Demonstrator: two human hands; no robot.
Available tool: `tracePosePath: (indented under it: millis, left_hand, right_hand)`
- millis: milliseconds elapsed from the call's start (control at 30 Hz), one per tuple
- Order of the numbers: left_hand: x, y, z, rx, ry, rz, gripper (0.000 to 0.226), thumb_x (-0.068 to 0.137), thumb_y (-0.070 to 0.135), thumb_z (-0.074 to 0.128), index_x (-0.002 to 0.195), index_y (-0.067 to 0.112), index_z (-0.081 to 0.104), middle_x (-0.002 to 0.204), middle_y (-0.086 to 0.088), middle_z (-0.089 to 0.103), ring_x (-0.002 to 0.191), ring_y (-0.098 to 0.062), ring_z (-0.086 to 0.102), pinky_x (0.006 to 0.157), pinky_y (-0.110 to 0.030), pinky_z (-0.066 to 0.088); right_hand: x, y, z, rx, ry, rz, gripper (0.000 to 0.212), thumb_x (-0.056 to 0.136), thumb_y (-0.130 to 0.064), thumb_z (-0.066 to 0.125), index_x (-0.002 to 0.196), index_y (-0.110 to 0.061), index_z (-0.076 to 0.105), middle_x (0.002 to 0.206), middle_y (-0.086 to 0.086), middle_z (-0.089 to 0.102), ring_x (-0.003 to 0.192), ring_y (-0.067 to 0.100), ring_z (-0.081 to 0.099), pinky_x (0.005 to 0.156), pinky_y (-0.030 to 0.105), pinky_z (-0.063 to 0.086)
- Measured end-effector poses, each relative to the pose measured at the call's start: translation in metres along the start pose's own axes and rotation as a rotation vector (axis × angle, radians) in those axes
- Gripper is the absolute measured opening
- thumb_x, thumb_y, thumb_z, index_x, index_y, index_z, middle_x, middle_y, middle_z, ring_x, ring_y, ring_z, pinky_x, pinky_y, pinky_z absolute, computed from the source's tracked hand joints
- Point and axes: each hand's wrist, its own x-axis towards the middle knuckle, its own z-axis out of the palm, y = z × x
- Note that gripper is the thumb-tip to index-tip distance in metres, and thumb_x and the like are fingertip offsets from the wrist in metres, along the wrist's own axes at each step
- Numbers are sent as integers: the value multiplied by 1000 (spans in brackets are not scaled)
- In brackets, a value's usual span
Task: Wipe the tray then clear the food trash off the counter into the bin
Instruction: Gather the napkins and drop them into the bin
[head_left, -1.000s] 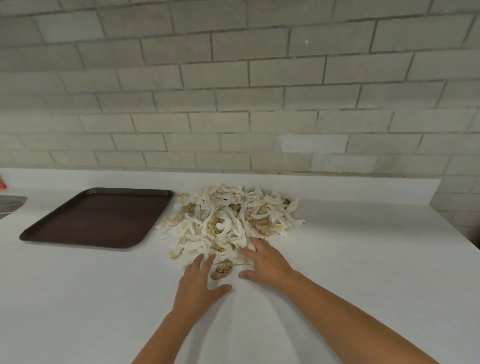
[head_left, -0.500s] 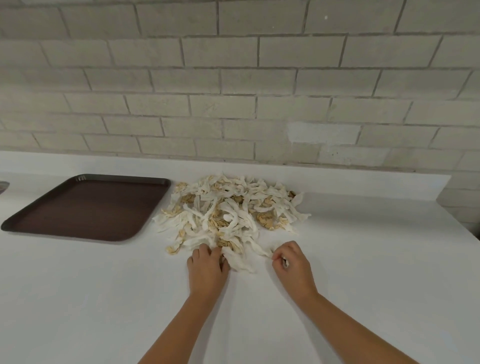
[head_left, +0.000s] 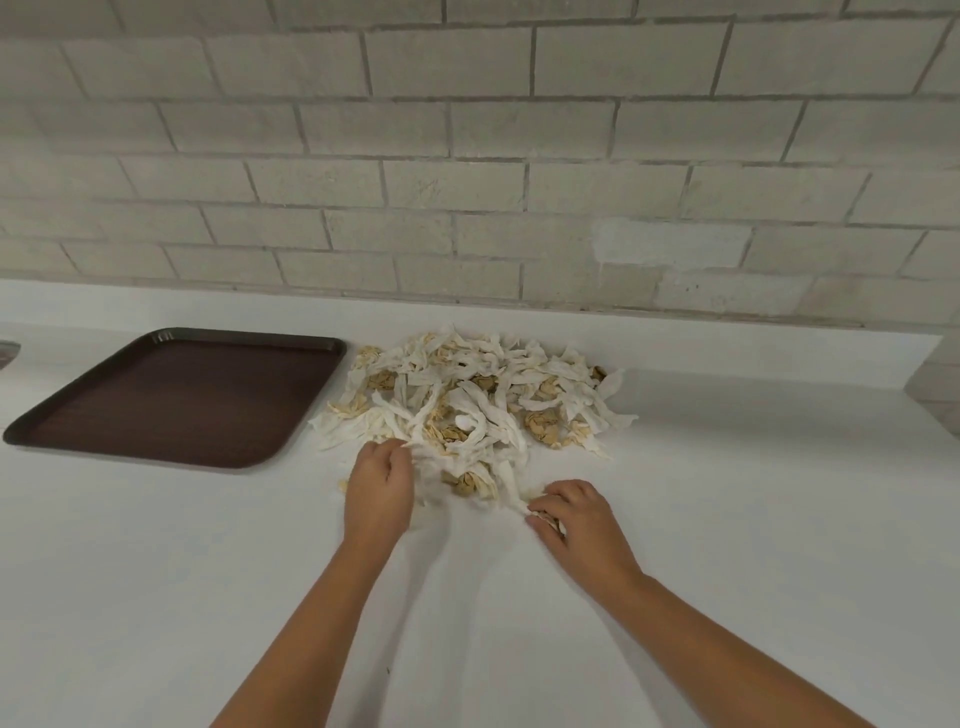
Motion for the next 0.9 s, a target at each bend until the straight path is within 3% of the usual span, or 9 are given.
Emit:
tracePosePath:
  millis: [67,167,233,333,433,600,733,800,900]
  left_hand:
    - [9,-1,12,156,-66,1,32,92,45,46,94,18,63,101,-4,53,96,-22,54,77,-30,39]
    - [10,-5,35,473,-245,32,76,71,77,51,125,24,53,117,-4,47,113,-23,49,91,-36,45]
    - [7,-11,50,601,-277,35,88,66,80,52,131,21,45,120,-4,44,114,-24,47,93,-37,46]
    - [5,-22,60,667,-205,50,65,79,60,57,124,13,47,117,-6,45,107,-23,48,84,-30,44]
    - [5,-29,55,487,-140,41,39,86,35,57,112,5,54,108,-9,51,98,-26,55,70,-26,39]
    - [-7,-22,25,217,-142,-35,13,91,22,54,97,11,52,90,-3,53,80,-20,51,59,-25,33]
    - [-11,-10,0,-33,-133,-30,19,91,15,53,104,29,55,86,15,57,77,-6,56,58,-11,35]
    - [-13,-1,-12,-140,-113,-13,29,92,12,51,106,37,55,88,18,59,76,0,55,59,-8,37]
    - [-15,12,-24,-272,-66,-49,18,94,16,50,90,31,59,81,7,60,73,-9,53,64,-17,39]
  right_hand:
    - [-1,-2,-3,50,13,-18,12,87,-24,60,94,-21,69,89,-9,61,85,11,55,75,29,49]
    - [-1,-5,-10,243,41,114,11,88,-13,61,94,-22,65,87,-13,60,80,4,56,70,16,43]
    - [5,-10,-19,400,114,267,16,88,-13,61,93,-28,63,90,-16,63,86,1,58,70,11,43]
    - [22,-22,-32,577,219,395,26,88,-10,61,103,-32,62,102,-23,62,95,-7,57,76,7,42]
    - [48,-29,-43,608,191,376,38,89,-8,58,117,-33,60,108,-24,59,102,-9,54,77,3,40]
    - [85,-27,-34,410,-87,401,39,89,-19,61,128,-26,58,115,-6,60,108,12,55,76,8,37]
    - [90,-31,-24,303,-237,505,55,86,-33,67,136,-19,49,133,1,55,121,19,52,90,23,38]
    - [89,-33,-20,278,-287,526,55,84,-34,69,134,-18,51,127,0,59,114,19,56,84,22,39]
    - [86,-33,-13,170,-268,490,33,84,-32,68,113,-17,65,95,-3,64,81,13,57,61,21,41]
